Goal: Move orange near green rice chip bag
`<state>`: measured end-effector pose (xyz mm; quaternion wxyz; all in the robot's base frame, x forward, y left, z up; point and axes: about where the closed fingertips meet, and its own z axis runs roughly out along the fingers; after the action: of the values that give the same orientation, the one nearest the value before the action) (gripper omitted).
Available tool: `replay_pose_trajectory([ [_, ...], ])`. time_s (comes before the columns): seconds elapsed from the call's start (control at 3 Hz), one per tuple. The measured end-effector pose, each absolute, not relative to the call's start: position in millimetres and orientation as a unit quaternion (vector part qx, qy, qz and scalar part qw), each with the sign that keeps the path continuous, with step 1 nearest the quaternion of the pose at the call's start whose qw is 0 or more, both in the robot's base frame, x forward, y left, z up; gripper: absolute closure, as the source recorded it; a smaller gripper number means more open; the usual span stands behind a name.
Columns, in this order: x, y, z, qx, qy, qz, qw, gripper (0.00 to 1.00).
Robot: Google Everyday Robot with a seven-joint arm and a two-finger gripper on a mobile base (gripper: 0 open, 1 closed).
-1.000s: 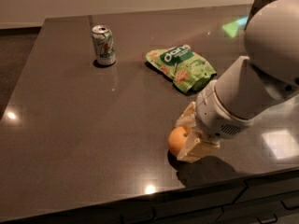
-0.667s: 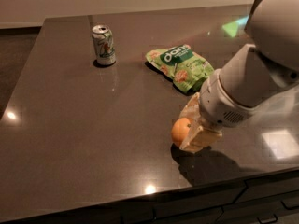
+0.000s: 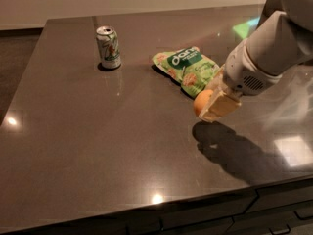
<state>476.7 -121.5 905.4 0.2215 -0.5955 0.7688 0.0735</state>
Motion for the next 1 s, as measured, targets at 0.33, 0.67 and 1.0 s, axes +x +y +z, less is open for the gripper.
replay_pose_trajectory([
  [0.33,508.2,-138.7,906.3,-0.559,0.793,0.066,0.233,1.00],
  [0.67,528.6,-151.4,899.9,-0.537,0.809,0.062,0.232,1.00],
  [1.0,540.7,-158.6,892.2,-0.524,0.818,0.063,0.226,1.00],
])
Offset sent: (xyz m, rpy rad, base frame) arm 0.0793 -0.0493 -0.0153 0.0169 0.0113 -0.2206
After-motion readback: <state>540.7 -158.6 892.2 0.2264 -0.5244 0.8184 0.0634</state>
